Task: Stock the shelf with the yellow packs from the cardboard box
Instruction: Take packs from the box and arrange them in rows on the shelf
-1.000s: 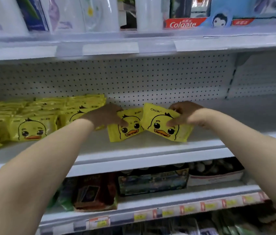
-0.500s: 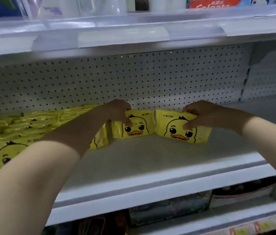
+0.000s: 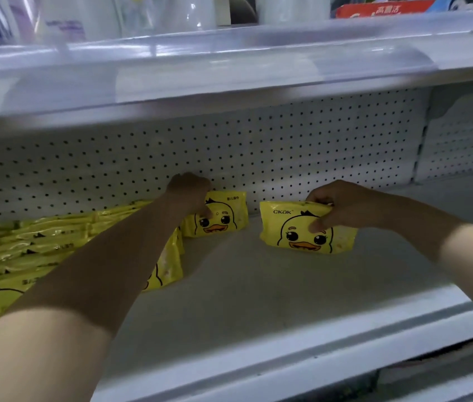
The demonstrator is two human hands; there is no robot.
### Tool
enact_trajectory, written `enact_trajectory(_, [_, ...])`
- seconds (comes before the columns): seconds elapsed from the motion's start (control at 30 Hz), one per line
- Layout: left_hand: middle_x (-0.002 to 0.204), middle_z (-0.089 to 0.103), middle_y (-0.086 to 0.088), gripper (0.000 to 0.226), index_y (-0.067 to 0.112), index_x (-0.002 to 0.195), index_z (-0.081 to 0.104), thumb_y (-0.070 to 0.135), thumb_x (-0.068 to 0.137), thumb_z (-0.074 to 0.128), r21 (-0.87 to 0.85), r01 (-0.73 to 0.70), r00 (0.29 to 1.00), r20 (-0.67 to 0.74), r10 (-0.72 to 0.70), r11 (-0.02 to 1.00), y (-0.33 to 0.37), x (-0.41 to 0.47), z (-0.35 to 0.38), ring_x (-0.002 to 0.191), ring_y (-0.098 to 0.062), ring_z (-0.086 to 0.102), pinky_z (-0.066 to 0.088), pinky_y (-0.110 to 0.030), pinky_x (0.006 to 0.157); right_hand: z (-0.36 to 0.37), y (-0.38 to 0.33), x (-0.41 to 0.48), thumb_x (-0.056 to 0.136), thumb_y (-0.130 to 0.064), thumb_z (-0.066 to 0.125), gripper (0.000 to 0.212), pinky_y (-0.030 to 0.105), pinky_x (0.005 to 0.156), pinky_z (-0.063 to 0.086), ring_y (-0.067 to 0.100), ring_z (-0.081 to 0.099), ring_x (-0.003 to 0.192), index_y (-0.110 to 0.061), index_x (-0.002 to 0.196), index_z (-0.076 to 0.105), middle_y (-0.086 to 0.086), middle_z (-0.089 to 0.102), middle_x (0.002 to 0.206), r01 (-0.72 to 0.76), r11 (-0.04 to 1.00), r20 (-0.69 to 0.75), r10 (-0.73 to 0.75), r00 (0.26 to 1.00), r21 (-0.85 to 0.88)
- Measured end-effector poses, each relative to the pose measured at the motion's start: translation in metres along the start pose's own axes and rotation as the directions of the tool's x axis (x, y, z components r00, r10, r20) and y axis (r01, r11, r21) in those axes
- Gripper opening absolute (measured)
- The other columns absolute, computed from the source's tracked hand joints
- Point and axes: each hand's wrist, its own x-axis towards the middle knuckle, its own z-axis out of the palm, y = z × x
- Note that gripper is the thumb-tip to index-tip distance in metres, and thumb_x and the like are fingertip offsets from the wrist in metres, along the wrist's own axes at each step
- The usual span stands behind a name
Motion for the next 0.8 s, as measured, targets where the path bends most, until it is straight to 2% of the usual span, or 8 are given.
enact_trajectory(0.13, [0.108,0.066,-0.003,0.073,0.023,0.12,0.064,0.066,0.063,0.078,0.102,0.034,0.996,-0.085,-0.025,0.994,-0.003,0.005,0.004,0.11,-0.027,0.058,0.049,-0.039,0.086,0.0,-0.002,0.009,0.073,-0.02,0.088,0.027,0.016,0.062,0.048,0.002,0.069,0.078,-0.027,0.091,0.07,-0.011,0.074,0.093,0.01,1.0,0.003,-0.01,1.0,-0.005])
enact_trajectory(0.3, [0.11,0.063,-0.005,0.074,0.02,0.12,0.06,0.064,0.063,0.079,0.154,0.041,0.989,-0.143,-0.019,0.987,-0.002,0.008,0.009,0.11,-0.028,0.055,0.046,-0.038,0.088,0.005,-0.001,0.017,0.073,-0.02,0.087,0.025,0.021,0.067,0.05,0.006,0.071,0.083,-0.03,0.089,0.07,-0.011,0.074,0.093,0.028,0.999,0.0,-0.028,1.0,0.022])
enact_trajectory(0.47, [0.132,0.051,-0.007,0.092,0.015,0.134,0.047,0.062,0.062,0.08,0.246,0.056,0.983,-0.185,-0.01,0.968,0.006,0.006,0.007,0.127,-0.029,0.043,0.036,-0.043,0.104,0.012,0.0,0.026,0.073,-0.019,0.087,0.025,0.018,0.066,0.048,0.001,0.07,0.079,-0.028,0.091,0.071,-0.011,0.074,0.094,0.025,0.999,0.02,-0.026,0.999,0.031])
enact_trajectory(0.53, [0.137,0.046,-0.009,0.097,0.013,0.138,0.042,0.061,0.063,0.081,0.22,0.047,0.98,-0.2,-0.002,0.974,0.005,0.005,0.006,0.13,-0.031,0.039,0.034,-0.045,0.107,0.013,-0.002,0.032,0.073,-0.02,0.087,0.027,0.015,0.064,0.048,0.001,0.069,0.08,-0.027,0.094,0.071,-0.012,0.073,0.095,0.026,1.0,0.027,-0.027,0.999,0.009])
enact_trajectory(0.57, [0.136,0.047,-0.009,0.095,0.013,0.136,0.044,0.06,0.063,0.081,0.162,0.04,0.98,-0.2,-0.007,0.986,0.002,0.006,0.006,0.129,-0.031,0.04,0.035,-0.045,0.106,0.013,-0.004,0.036,0.073,-0.02,0.087,0.027,0.014,0.063,0.047,0.001,0.069,0.08,-0.027,0.094,0.071,-0.012,0.073,0.094,0.031,1.0,0.033,-0.031,0.999,0.004])
enact_trajectory(0.63, [0.12,0.056,-0.008,0.077,0.016,0.118,0.055,0.063,0.062,0.08,-0.087,0.021,0.98,-0.197,-0.038,0.996,-0.006,0.006,0.003,0.117,-0.031,0.05,0.043,-0.043,0.095,0.015,-0.009,0.043,0.073,-0.021,0.088,0.029,0.014,0.064,0.047,0.002,0.068,0.082,-0.027,0.096,0.071,-0.011,0.072,0.096,0.047,0.999,0.041,-0.047,0.998,-0.004])
enact_trajectory(0.73, [0.097,0.066,-0.001,0.054,0.022,0.085,0.06,0.072,0.067,0.069,-0.486,-0.048,0.989,-0.147,-0.028,0.873,-0.015,0.0,-0.009,0.095,-0.022,0.062,0.051,-0.036,0.081,0.02,-0.023,0.059,0.073,-0.024,0.088,0.032,0.02,0.072,0.05,0.008,0.068,0.091,-0.026,0.1,0.071,-0.01,0.072,0.1,0.091,0.995,0.069,-0.088,0.994,-0.035])
enact_trajectory(0.8, [0.098,0.068,0.002,0.05,0.022,0.088,0.064,0.07,0.076,0.062,-0.6,-0.111,0.991,-0.129,0.042,0.793,-0.014,-0.011,-0.017,0.092,-0.015,0.063,0.05,-0.033,0.081,0.027,-0.034,0.071,0.074,-0.028,0.087,0.033,0.023,0.076,0.052,0.008,0.067,0.092,-0.026,0.102,0.071,-0.01,0.071,0.101,0.123,0.989,0.091,-0.115,0.989,-0.087])
